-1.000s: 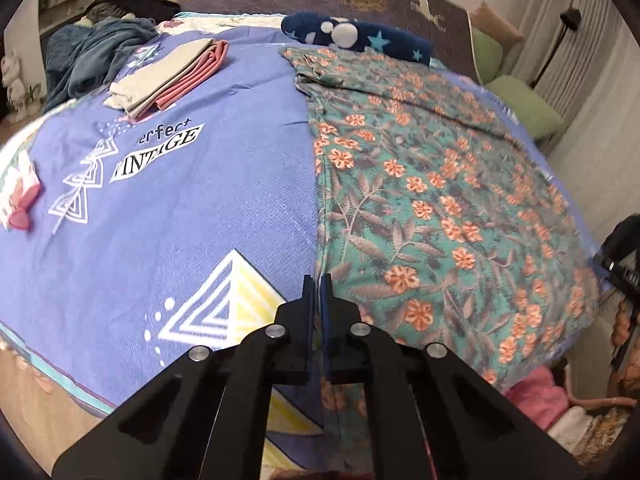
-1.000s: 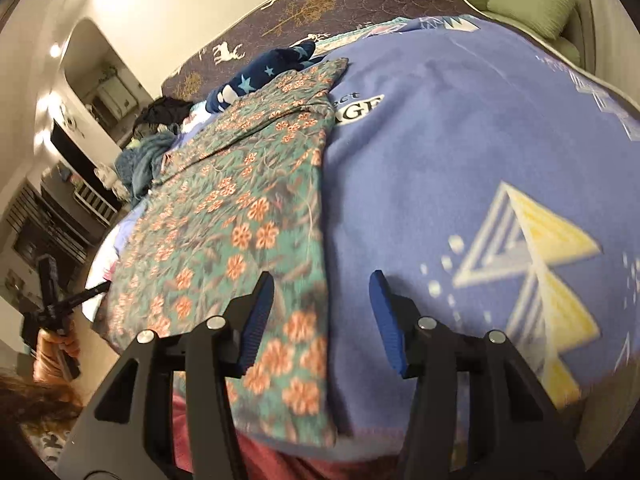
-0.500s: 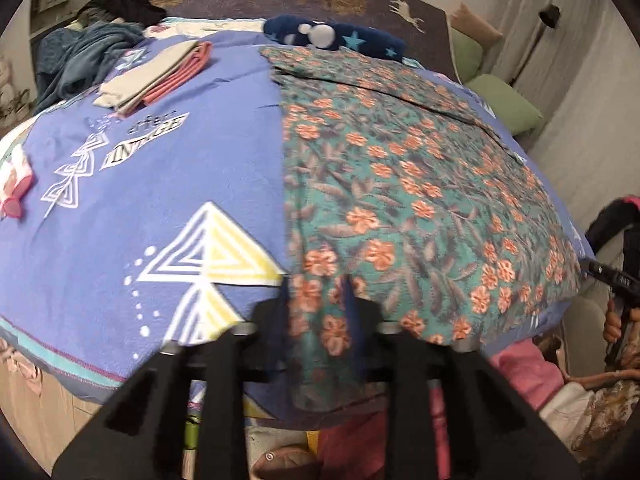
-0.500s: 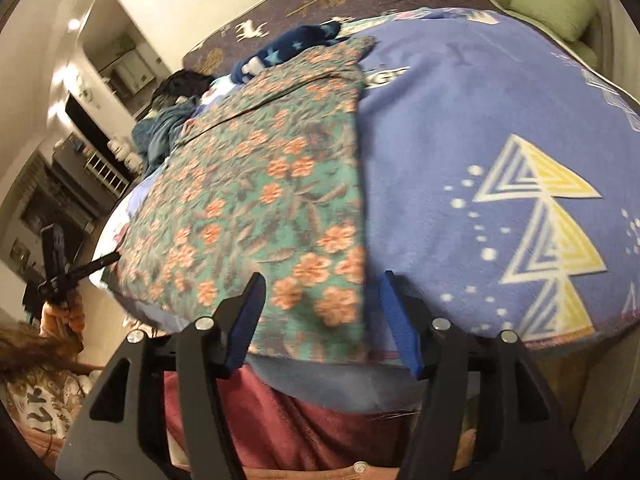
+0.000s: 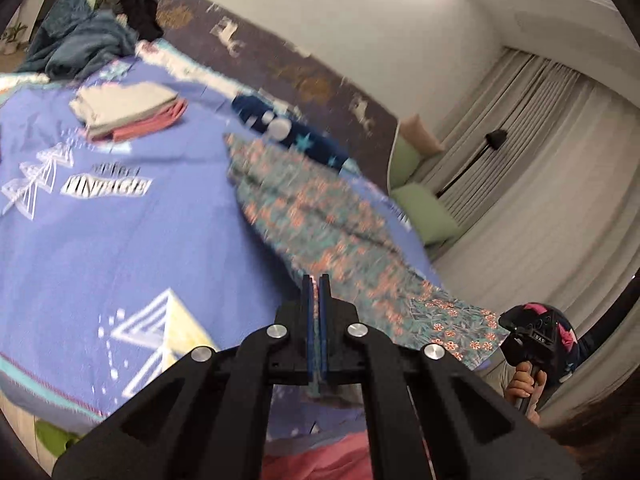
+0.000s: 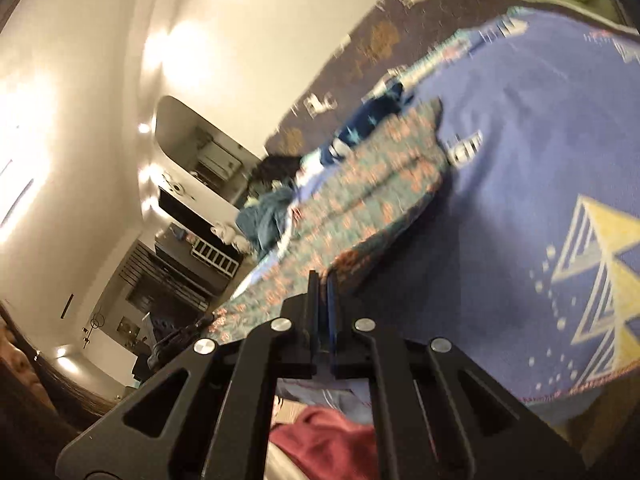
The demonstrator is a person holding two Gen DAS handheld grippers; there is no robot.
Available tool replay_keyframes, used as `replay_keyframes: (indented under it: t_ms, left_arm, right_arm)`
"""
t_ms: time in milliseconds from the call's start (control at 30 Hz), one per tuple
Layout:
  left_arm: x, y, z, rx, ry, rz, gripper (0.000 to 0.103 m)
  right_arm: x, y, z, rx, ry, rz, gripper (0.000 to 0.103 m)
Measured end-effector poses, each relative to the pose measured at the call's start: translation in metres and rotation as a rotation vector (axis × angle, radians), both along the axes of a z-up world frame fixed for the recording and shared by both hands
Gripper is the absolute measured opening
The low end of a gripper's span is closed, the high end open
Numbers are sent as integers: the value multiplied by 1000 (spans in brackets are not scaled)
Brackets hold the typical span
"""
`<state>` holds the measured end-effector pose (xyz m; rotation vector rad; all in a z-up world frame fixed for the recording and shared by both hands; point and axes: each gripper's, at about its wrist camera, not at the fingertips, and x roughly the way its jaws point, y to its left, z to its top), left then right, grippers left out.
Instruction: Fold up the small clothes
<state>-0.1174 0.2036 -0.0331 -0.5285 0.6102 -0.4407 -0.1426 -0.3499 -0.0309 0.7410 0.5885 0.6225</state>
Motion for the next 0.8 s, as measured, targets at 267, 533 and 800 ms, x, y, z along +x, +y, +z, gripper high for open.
replay_keyframes:
  t_ms: [267,533,800]
  left_arm:
    - [12,-12,20,97,-47,5,1]
    - [31,1,2,57,31,44,1]
    - [80,-7,39,87,-51,65,1]
  right_arm:
    - [19,3,31,-73,-60,-43,3]
    - [47,17,22,-142,-7,-51,3]
    - [95,18,55,-171,-53,-109,3]
